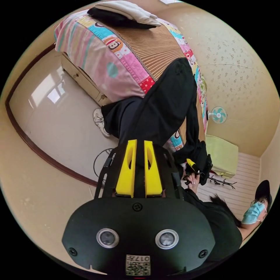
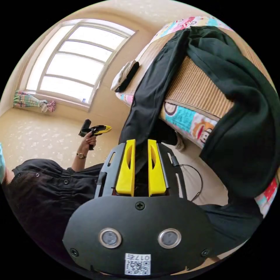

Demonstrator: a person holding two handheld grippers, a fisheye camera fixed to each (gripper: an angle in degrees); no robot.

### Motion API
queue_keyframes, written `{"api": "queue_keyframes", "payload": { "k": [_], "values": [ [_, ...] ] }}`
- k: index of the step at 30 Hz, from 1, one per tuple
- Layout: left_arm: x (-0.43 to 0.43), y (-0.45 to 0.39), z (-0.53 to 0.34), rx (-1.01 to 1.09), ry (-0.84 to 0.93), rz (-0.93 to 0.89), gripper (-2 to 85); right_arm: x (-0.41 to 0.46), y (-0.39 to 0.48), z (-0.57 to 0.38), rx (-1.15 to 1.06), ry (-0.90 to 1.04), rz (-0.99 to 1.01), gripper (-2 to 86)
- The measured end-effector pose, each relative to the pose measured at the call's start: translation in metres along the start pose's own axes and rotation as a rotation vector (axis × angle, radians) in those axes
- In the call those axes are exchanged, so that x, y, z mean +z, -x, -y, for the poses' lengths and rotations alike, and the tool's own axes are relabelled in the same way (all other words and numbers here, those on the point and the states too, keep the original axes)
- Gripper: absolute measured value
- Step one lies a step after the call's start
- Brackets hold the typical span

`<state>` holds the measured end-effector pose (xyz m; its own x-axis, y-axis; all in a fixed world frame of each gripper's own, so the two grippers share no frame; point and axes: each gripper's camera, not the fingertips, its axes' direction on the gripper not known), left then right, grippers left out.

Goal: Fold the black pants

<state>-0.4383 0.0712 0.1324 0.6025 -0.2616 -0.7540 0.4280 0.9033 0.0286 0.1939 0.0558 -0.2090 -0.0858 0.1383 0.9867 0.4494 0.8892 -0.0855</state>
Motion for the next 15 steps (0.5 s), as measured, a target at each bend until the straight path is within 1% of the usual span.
{"api": "queue_keyframes", "payload": {
  "k": [1, 3, 5, 7, 9, 10, 12, 13, 14, 15],
  "values": [
    [0.004, 0.001, -0.009, 0.016, -0.025, -0.006, 5.8, -0.014, -0.007, -0.01, 0.033, -0.044, -0.058, 8.6],
    [0.014, -0.011, -0.018, 0.085, -0.05, -0.005, 6.3, -0.056, -0.039, -0.043, 0.193, -0.145, -0.333, 10.4],
    [0.039, -0.049, -0.022, 0.242, -0.05, 0.014, 6.4, -0.067, -0.07, -0.057, 0.295, -0.124, -0.496, 12.3],
    [0.061, -0.086, -0.027, 0.352, -0.067, 0.055, 6.2, -0.066, -0.104, -0.065, 0.348, -0.088, -0.528, 13.0],
    [0.082, -0.123, -0.038, 0.474, -0.126, 0.095, 5.6, -0.051, -0.147, -0.071, 0.404, -0.052, -0.383, 11.7],
    [0.096, -0.147, -0.045, 0.549, -0.148, 0.115, 5.1, -0.047, -0.155, -0.074, 0.416, -0.051, -0.346, 11.1],
    [0.112, -0.178, -0.056, 0.618, -0.16, 0.096, 4.8, -0.053, -0.162, -0.087, 0.421, -0.084, -0.195, 5.6],
    [0.119, -0.197, -0.065, 0.664, -0.149, 0.041, 4.8, -0.06, -0.157, -0.091, 0.399, -0.111, -0.14, 5.1],
    [0.125, -0.215, -0.075, 0.719, -0.128, -0.031, 4.8, -0.077, -0.139, -0.103, 0.321, -0.175, -0.022, 4.1],
    [0.128, -0.223, -0.081, 0.749, -0.109, -0.065, 4.9, -0.094, -0.116, -0.117, 0.204, -0.229, 0.107, 3.5]
  ]
}}
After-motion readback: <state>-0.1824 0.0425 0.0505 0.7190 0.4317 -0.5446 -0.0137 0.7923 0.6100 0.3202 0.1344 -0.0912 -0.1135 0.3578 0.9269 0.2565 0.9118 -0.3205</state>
